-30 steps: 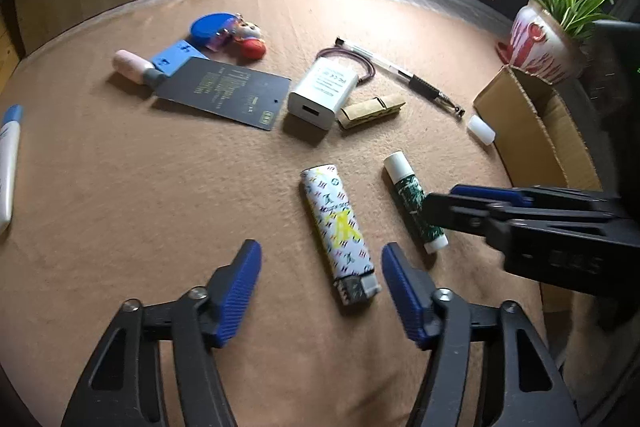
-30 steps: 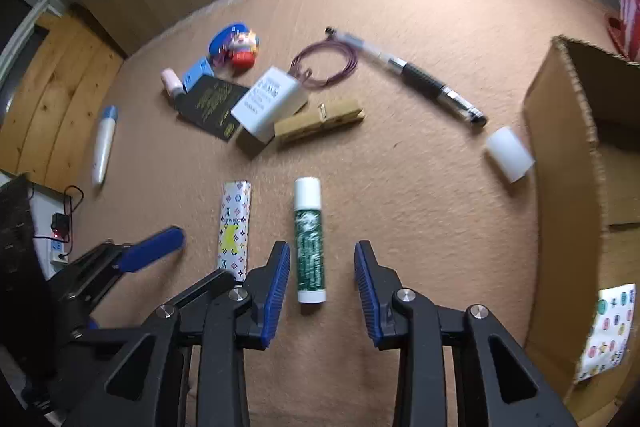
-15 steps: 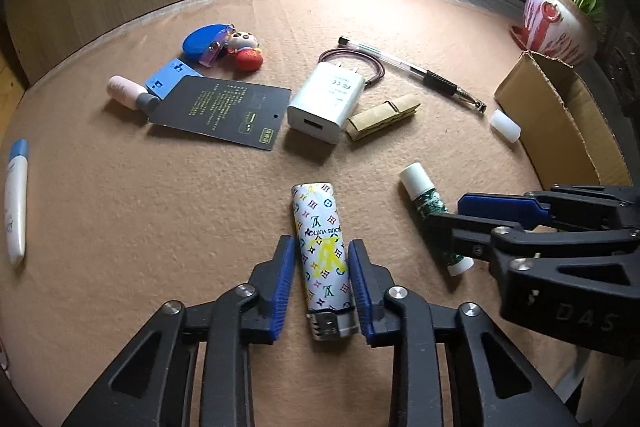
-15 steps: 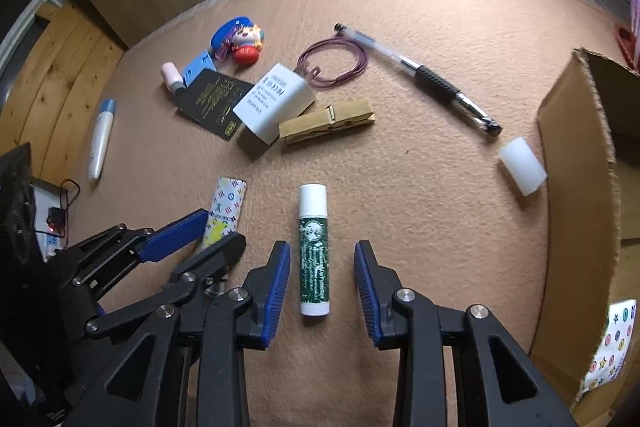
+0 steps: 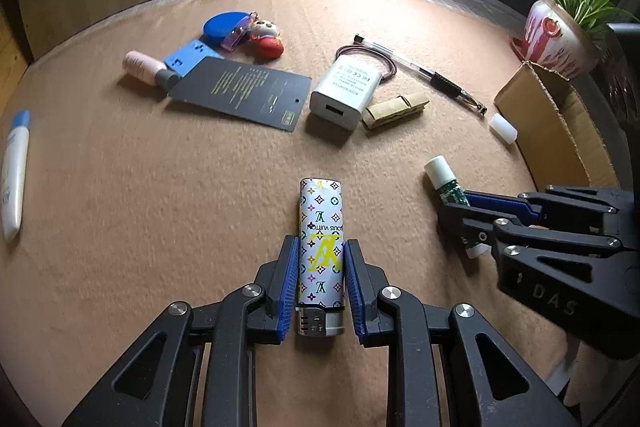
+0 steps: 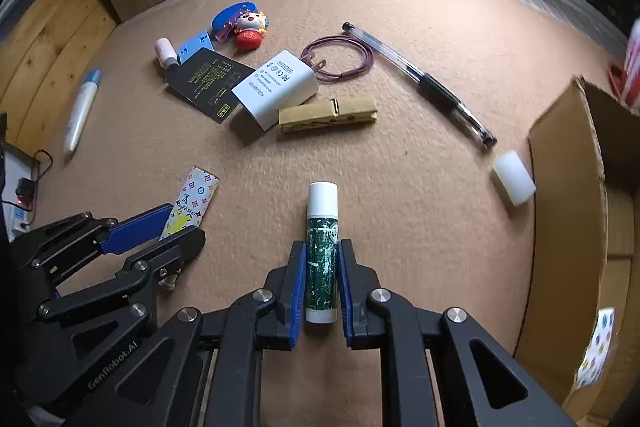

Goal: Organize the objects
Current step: 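Grasp the patterned lighter with the left gripper while the right holds the lip balm, then carry the lighter and lip balm over the box and release both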

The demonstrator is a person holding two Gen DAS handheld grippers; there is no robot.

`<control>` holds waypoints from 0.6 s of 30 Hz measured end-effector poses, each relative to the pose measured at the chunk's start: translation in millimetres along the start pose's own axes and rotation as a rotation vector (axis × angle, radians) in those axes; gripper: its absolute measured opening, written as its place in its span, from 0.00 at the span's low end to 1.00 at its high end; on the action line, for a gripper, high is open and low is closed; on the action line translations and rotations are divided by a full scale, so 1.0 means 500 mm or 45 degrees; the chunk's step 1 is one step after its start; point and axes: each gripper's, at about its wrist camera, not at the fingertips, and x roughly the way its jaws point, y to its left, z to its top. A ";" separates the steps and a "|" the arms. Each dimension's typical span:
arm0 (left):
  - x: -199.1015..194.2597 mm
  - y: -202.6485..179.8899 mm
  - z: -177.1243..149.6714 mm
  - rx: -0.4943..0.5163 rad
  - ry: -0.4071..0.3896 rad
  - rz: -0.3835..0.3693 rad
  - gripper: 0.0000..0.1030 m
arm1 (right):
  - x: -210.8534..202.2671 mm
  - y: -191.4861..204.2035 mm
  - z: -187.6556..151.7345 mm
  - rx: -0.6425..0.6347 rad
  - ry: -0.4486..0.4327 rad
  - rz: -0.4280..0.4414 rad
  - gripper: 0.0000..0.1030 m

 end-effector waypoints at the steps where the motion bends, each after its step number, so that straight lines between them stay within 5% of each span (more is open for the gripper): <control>1: -0.004 0.004 -0.004 -0.010 0.002 -0.009 0.24 | -0.011 -0.003 -0.006 0.016 -0.014 0.021 0.14; 11: -0.059 -0.016 -0.003 0.004 -0.057 -0.062 0.24 | -0.161 -0.052 -0.065 0.121 -0.195 0.079 0.14; 18: -0.110 -0.103 0.050 0.108 -0.145 -0.132 0.24 | -0.253 -0.133 -0.098 0.218 -0.308 -0.005 0.14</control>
